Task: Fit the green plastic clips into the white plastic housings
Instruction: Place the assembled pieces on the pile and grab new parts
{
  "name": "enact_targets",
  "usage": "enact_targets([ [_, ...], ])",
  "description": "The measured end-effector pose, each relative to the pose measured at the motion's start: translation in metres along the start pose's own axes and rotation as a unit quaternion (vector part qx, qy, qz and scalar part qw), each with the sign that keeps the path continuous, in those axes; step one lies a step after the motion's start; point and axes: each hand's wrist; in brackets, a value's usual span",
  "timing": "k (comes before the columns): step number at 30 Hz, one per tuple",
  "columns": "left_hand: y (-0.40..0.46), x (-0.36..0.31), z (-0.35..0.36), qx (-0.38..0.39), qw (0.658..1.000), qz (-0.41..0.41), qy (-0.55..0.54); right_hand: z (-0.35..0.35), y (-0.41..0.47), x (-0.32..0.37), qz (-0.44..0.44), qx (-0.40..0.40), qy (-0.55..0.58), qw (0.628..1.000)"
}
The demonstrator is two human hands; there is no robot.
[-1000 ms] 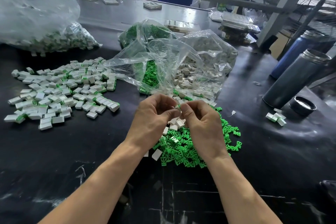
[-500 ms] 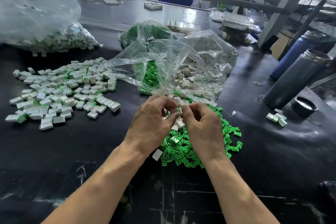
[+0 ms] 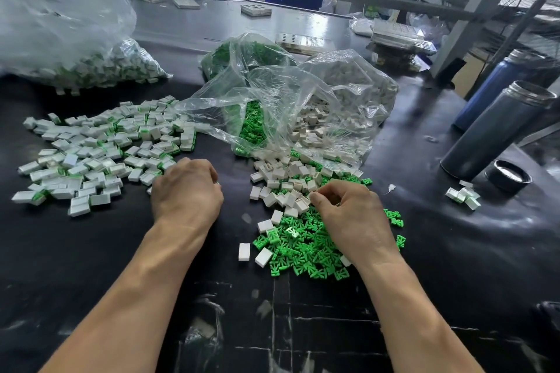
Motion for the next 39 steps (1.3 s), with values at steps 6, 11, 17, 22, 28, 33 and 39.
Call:
enact_targets([
  [6, 0.005, 0.006, -0.002, -0.011, 0.999, -0.024, 0.021, -0.007, 0.001, -0.003, 0.02, 0.063, -0.023, 0.998],
  [11, 0.003, 0.006, -0.004, -0.026, 0.999, -0.022, 0.012, -0.008, -0.001, 0.0, 0.009, 0.102, -0.028, 0.994],
  [17, -0.01, -0.012, 0.001, 0.053, 0.983, 0.047, -0.169, -0.007, -0.005, 0.005, -0.017, 0.117, -0.052, 0.992],
  [22, -0.02, -0.021, 0.013, 0.133, 0.972, 0.079, -0.177, -0.005, -0.007, 0.009, -0.024, 0.123, -0.075, 0.989],
  [28, -0.021, -0.023, 0.013, 0.109, 0.975, 0.085, -0.176, -0.003, -0.008, 0.011, -0.04, 0.126, -0.084, 0.988],
  [33, -0.02, -0.022, 0.013, 0.106, 0.975, 0.085, -0.174, -0.004, -0.008, 0.014, -0.04, 0.134, -0.088, 0.986],
  [39, -0.02, -0.022, 0.013, 0.097, 0.978, 0.094, -0.158, -0.005, -0.008, 0.015, -0.042, 0.139, -0.095, 0.985],
])
Point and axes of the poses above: each hand's wrist, its own y-axis towards the middle knuckle, its own z-axis out of the palm, x = y × z, and after that the axes turned 4 degrees about -z, right-handed
